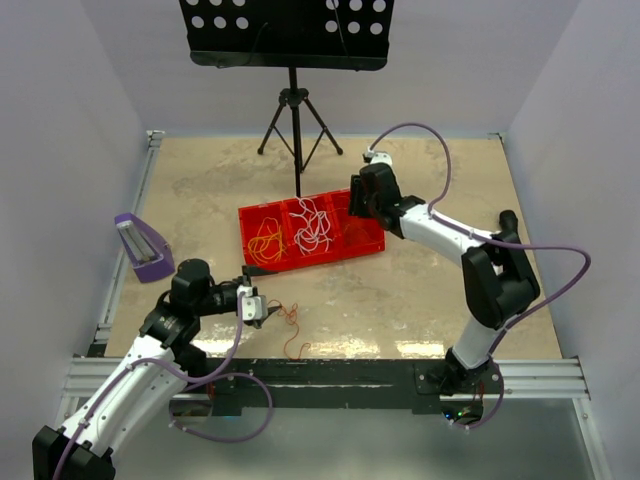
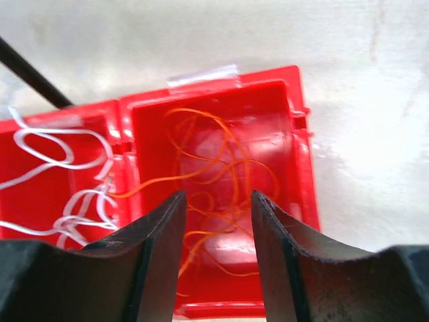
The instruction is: Untangle the cables
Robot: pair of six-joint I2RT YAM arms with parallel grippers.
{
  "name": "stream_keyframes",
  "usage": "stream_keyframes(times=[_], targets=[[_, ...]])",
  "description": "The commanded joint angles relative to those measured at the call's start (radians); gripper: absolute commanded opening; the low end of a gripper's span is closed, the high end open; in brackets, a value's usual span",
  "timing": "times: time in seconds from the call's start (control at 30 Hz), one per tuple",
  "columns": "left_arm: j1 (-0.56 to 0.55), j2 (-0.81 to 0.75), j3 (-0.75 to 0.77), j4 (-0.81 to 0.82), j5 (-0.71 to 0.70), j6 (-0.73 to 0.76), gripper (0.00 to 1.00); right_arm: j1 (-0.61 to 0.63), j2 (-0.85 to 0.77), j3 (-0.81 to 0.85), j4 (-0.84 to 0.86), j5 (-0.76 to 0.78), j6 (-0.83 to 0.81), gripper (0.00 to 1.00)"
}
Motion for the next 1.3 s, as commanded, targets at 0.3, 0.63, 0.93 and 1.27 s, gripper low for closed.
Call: stream_keyframes(times=[0.3, 0.63, 0.93, 1.27], targets=[[0.006, 0.002, 0.017, 0.027, 0.011, 0.004, 0.8, 0.13, 0.023, 0.013, 0.051, 0.247, -0.333, 0.47], [0.006, -0.002, 0.015, 0.032, 0.006, 0.004, 0.8, 0.136, 0.101, 0.043, 0.099, 0.327, -0.44, 0.44], [0.006, -0.002, 0.014, 0.027, 0.0, 0.009, 0.8, 0.158, 0.122, 0.043, 0.181, 0.316, -0.5, 0.42], [0.006, 0.001, 0.015, 0.026, -0.006, 0.013, 0.8, 0.182, 0.167, 0.078, 0.197, 0.318, -0.54, 0.41]])
